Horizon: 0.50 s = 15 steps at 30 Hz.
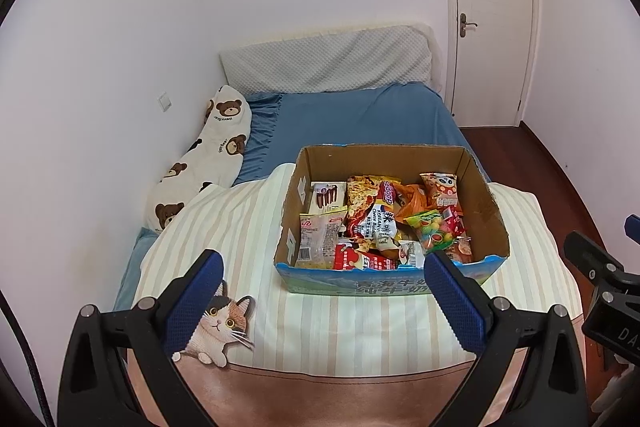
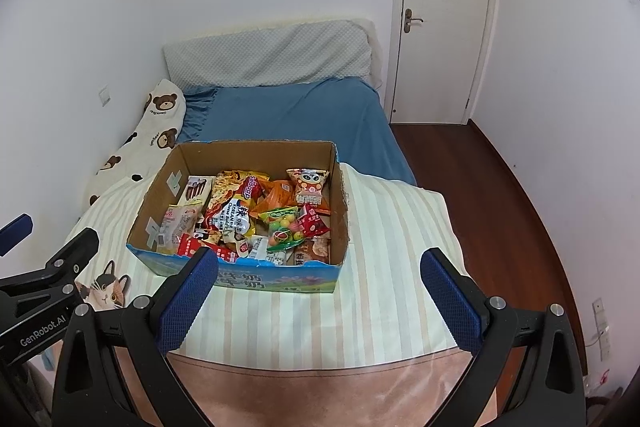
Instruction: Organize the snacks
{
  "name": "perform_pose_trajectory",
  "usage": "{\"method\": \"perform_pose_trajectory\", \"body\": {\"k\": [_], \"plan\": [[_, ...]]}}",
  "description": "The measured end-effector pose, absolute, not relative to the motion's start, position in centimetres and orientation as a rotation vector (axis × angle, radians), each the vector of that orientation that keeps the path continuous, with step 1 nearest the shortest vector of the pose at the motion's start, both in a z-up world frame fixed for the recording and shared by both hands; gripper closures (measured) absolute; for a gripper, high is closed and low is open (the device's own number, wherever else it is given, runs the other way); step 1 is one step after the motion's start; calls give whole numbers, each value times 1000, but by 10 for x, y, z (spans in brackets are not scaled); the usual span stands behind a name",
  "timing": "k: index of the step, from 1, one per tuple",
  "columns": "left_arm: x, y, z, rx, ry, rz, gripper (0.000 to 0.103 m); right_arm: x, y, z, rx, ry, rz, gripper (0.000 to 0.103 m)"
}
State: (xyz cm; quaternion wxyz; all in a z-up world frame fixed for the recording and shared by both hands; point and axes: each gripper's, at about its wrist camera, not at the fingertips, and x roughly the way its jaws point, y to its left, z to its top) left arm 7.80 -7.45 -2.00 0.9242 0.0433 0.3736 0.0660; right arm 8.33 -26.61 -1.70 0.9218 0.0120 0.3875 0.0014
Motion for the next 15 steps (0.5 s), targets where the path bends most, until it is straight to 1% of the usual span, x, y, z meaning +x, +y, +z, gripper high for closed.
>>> {"method": "perform_pose_trajectory", "body": {"k": [15], "plan": [[77, -76, -18, 90, 766, 131, 0, 78, -268, -14, 34, 792, -2, 0]]}}
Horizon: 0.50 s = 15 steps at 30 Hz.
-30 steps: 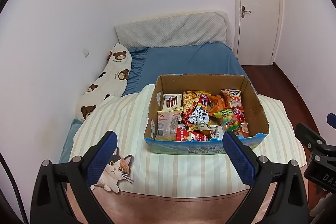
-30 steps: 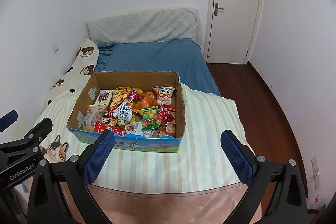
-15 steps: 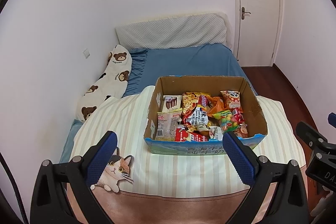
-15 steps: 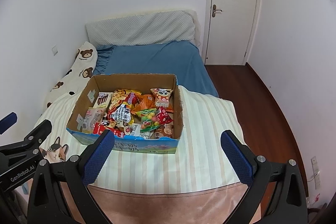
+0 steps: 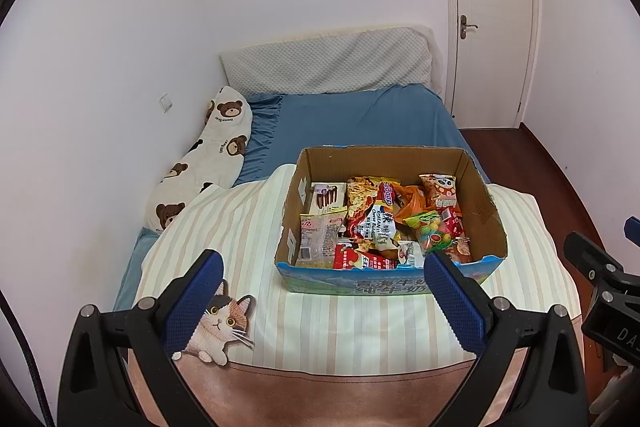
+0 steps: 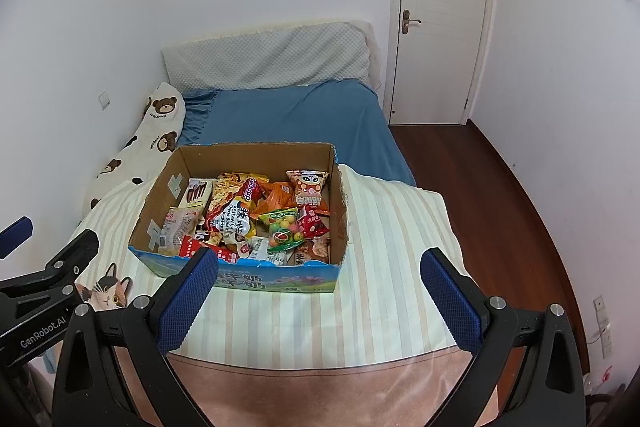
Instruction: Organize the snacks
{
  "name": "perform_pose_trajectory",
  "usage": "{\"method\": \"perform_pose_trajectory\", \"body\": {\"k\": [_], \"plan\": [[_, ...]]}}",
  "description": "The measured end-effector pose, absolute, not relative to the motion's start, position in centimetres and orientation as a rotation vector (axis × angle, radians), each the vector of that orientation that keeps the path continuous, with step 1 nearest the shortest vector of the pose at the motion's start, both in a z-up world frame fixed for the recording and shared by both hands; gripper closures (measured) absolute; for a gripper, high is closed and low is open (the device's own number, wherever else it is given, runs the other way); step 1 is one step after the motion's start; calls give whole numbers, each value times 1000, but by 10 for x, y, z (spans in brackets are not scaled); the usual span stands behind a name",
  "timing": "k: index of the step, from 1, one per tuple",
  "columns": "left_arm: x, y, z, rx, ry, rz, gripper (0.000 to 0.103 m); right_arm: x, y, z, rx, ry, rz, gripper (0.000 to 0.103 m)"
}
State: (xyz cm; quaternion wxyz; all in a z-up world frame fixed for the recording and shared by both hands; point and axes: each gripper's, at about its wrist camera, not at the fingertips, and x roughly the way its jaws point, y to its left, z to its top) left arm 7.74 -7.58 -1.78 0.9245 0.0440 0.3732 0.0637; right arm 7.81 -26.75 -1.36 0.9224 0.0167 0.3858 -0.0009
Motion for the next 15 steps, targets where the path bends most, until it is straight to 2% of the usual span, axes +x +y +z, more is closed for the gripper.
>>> {"method": "perform_pose_trajectory", "body": {"k": [15], "plan": [[75, -79, -12, 98, 756, 130, 0, 76, -267, -11, 34, 790, -8, 0]]}}
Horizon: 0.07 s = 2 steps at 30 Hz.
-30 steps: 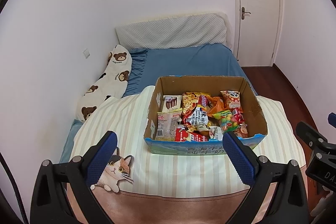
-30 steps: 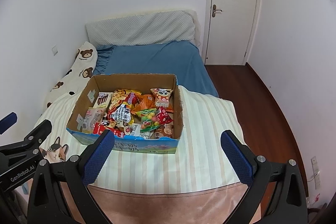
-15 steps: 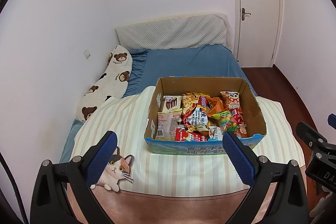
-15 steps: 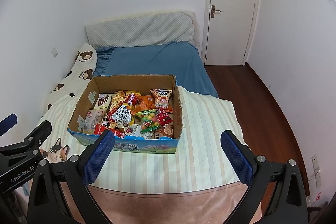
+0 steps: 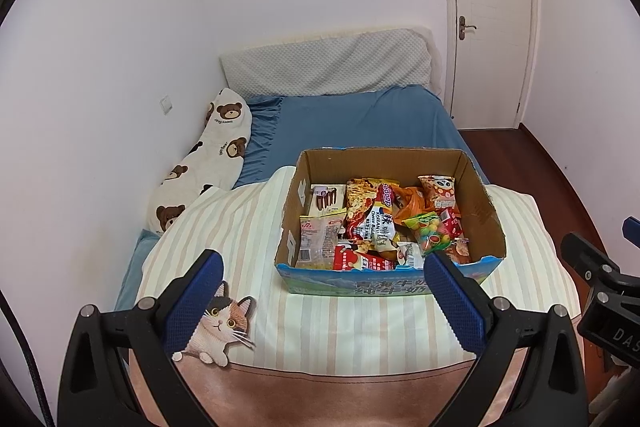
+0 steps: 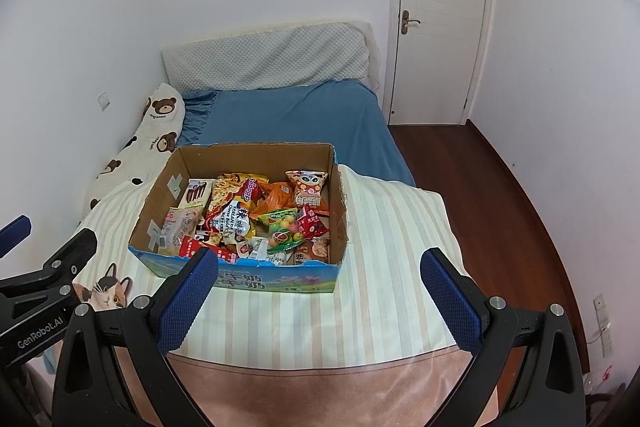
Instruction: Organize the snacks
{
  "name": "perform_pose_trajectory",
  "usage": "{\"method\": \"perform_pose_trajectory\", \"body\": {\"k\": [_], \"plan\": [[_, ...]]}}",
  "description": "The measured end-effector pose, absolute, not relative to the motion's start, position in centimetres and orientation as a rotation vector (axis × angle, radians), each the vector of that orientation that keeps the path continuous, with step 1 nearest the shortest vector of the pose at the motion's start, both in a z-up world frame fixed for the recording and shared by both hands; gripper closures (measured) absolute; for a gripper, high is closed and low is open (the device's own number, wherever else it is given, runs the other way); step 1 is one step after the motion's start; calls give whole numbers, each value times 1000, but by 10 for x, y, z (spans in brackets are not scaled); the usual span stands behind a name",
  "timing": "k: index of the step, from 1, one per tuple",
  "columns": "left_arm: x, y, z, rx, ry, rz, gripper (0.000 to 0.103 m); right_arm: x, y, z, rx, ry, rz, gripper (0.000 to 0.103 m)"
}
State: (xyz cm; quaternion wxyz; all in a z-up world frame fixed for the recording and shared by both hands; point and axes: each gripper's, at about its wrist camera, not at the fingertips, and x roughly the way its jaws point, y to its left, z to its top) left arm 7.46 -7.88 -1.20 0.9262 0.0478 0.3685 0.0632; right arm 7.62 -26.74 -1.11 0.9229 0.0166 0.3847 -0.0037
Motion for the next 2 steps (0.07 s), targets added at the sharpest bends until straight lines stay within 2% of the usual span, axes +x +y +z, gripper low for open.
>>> {"method": "perform_pose_trajectory", "body": {"k": [2], "plan": [[74, -79, -10, 98, 754, 129, 0, 76, -267, -11, 37, 790, -7, 0]]}}
